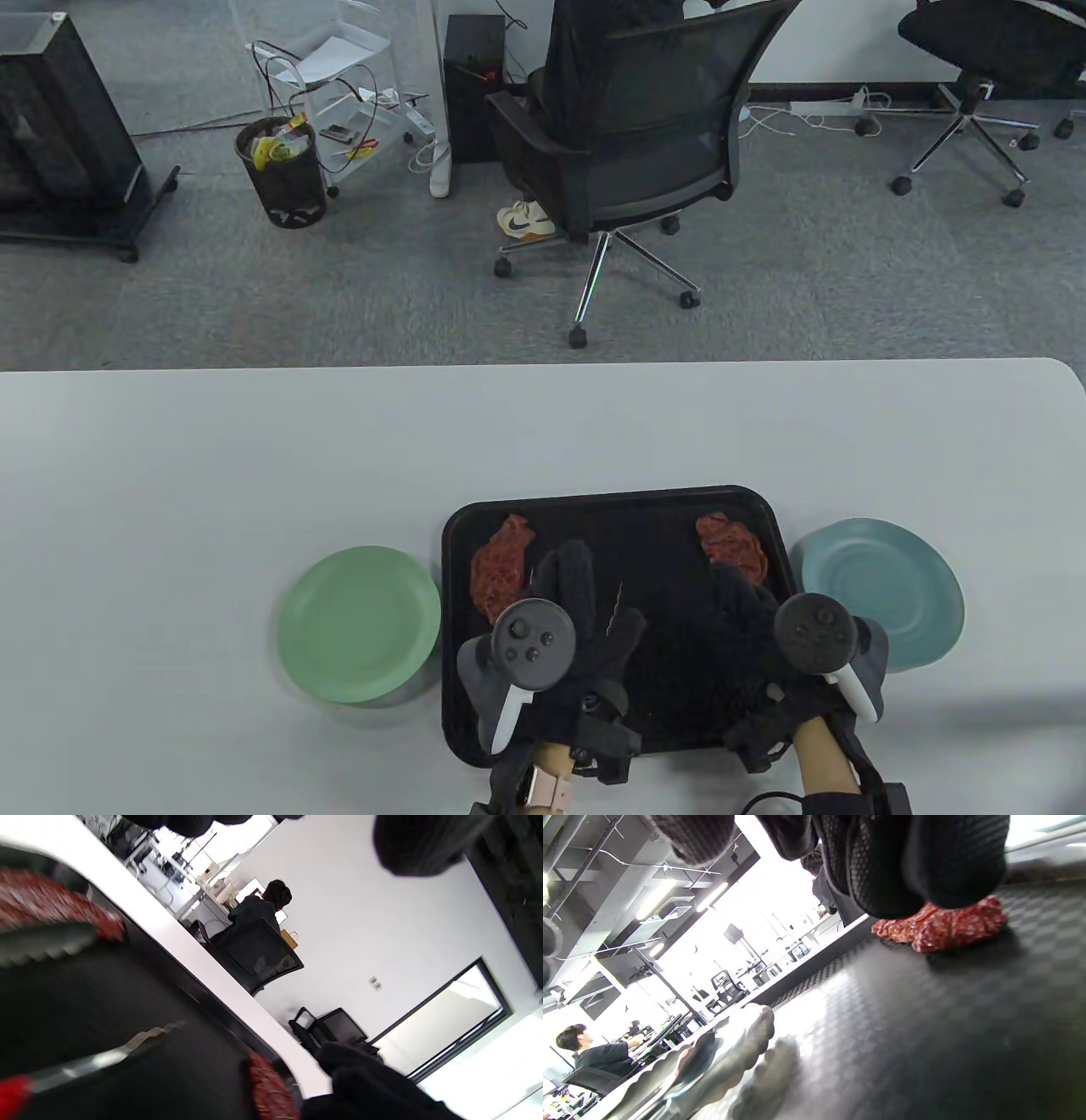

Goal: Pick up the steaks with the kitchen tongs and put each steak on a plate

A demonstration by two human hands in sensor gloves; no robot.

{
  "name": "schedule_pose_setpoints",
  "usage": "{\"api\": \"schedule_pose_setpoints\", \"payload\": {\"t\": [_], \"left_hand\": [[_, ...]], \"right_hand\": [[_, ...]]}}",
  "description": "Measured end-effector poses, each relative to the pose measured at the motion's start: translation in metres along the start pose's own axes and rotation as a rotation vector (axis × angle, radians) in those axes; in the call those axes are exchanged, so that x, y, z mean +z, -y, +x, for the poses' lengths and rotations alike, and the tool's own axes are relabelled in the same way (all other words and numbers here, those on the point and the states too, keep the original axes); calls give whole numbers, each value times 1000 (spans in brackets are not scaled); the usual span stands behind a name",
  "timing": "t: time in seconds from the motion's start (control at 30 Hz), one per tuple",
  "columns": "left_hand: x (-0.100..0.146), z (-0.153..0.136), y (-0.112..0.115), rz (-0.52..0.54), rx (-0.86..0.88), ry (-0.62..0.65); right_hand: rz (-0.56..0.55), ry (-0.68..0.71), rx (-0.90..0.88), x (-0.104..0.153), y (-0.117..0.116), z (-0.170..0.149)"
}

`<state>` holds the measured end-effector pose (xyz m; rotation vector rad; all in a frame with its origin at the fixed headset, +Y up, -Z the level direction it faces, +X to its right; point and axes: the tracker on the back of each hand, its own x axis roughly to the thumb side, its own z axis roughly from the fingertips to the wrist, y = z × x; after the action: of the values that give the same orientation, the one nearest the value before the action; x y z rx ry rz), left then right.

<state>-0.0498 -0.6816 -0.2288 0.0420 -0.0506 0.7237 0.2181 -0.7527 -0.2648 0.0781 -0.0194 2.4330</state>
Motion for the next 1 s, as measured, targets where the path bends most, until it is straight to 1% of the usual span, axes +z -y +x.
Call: {"api": "schedule_pose_setpoints", "payload": {"t": [0.03,0.07,0.1,0.17,0.2,0.23,0.33,0.4,0.5,0.7,0.87,0.9,1.0], "left_hand": [[4,-2,-1,-6,-63,-16],[8,-7,-1,-47,-166,-46],[10,-10,1,-77,-213,-64],[15,-22,7,-190,-379,-131],[17,-31,12,-223,-443,-156],[16,-40,17,-256,-491,-177],[11,-54,27,-339,-531,-277],[8,-58,30,-347,-535,-296],[7,-58,35,-361,-530,-289],[11,-45,51,-403,-591,-272],[8,-44,69,-422,-707,-310],[8,-44,72,-419,-738,-308],[7,-42,73,-372,-741,-293]], "right_hand": [[1,1,1,0,0,0],[3,2,3,0,0,1],[3,2,4,0,0,1],[4,3,11,1,0,2],[4,3,14,0,0,2],[3,3,19,1,0,2],[10,0,28,2,-2,2],[13,-2,48,1,-1,2],[12,-7,44,1,-1,1],[7,-20,42,2,0,-1],[8,-23,49,2,0,-1],[8,-23,49,2,1,-1],[9,-24,49,2,1,-1]]}}
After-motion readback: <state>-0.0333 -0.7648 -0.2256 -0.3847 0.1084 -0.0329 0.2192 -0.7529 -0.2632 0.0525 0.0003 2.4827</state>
